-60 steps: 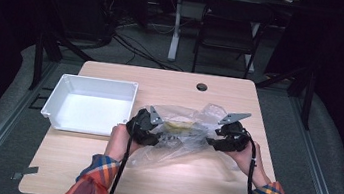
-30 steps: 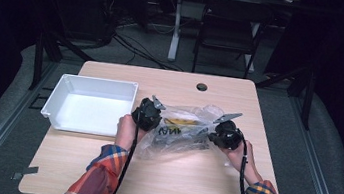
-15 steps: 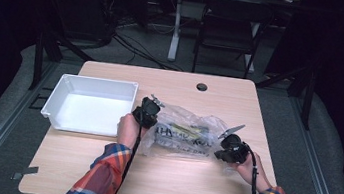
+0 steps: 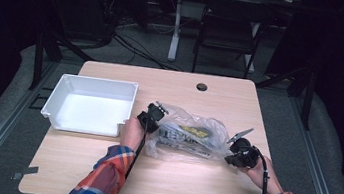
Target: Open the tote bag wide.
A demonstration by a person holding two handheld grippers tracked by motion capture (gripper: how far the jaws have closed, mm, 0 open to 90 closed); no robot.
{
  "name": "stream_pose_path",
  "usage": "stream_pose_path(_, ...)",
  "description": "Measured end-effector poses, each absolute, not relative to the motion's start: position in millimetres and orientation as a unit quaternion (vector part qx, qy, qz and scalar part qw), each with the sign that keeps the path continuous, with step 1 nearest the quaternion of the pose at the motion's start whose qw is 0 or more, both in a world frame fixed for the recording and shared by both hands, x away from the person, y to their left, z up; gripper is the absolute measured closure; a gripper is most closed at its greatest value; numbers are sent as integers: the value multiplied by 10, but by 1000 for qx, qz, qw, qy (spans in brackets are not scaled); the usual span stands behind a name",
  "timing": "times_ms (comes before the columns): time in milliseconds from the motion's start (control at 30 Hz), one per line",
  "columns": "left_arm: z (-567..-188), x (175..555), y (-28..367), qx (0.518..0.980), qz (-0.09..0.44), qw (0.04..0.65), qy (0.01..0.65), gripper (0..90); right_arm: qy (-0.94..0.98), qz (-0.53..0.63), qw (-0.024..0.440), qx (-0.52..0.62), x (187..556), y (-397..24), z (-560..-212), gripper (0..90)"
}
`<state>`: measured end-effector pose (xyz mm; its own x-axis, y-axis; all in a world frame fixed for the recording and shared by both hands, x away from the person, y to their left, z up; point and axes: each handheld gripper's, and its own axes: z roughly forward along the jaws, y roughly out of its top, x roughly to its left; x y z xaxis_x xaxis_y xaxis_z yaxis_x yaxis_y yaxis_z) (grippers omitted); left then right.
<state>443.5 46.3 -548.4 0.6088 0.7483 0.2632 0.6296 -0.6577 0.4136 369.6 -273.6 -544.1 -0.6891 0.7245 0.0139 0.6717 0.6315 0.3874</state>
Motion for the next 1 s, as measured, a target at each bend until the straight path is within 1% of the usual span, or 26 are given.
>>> stream_pose_path(33, -5473, 4437, 474, 886, 211, 142, 388, 821, 900, 185, 76, 388, 3698, -2737, -5436, 900)
stream_pose_path(67, -5456, 4434, 492, 884, 208, 147, 391, 794, 900, 187, 78, 386, 3693, -2729, -5422, 880)
stream_pose_path(100, -5429, 4435, 518, 884, 202, 154, 393, 769, 902, 188, 79, 381, 3688, -2722, -5395, 825)
stream_pose_path(133, -5398, 4427, 541, 880, 197, 166, 399, 747, 900, 201, 80, 377, 3673, -2707, -5370, 795)
stream_pose_path(267, -5199, 4367, 640, 867, 190, 212, 410, 642, 900, 236, 92, 355, 3626, -2639, -5239, 739)
stream_pose_path(333, -5080, 4322, 685, 862, 188, 232, 409, 603, 900, 244, 97, 349, 3608, -2595, -5177, 692)
stream_pose_path(367, -5035, 4298, 699, 861, 184, 241, 408, 558, 899, 254, 97, 344, 3599, -2573, -5140, 682)
stream_pose_path(433, -4944, 4246, 720, 859, 185, 255, 403, 524, 900, 261, 97, 335, 3576, -2528, -5079, 625)
stream_pose_path(500, -4856, 4185, 726, 860, 185, 264, 396, 491, 900, 269, 96, 329, 3552, -2491, -5021, 599)
stream_pose_path(633, -4722, 4036, 691, 864, 185, 280, 376, 467, 898, 293, 104, 310, 3496, -2433, -4865, 545)
stream_pose_path(767, -4646, 3855, 622, 875, 175, 291, 345, 479, 893, 314, 114, 302, 3462, -2403, -4729, 516)
stream_pose_path(867, -4670, 3750, 562, 884, 168, 292, 326, 481, 890, 321, 113, 303, 3489, -2411, -4674, 514)
stream_pose_path(933, -4736, 3684, 486, 895, 169, 285, 297, 481, 892, 317, 104, 305, 3504, -2413, -4680, 514)
stream_pose_path(1000, -4816, 3662, 409, 901, 168, 277, 288, 474, 895, 306, 92, 312, 3527, -2422, -4726, 508)
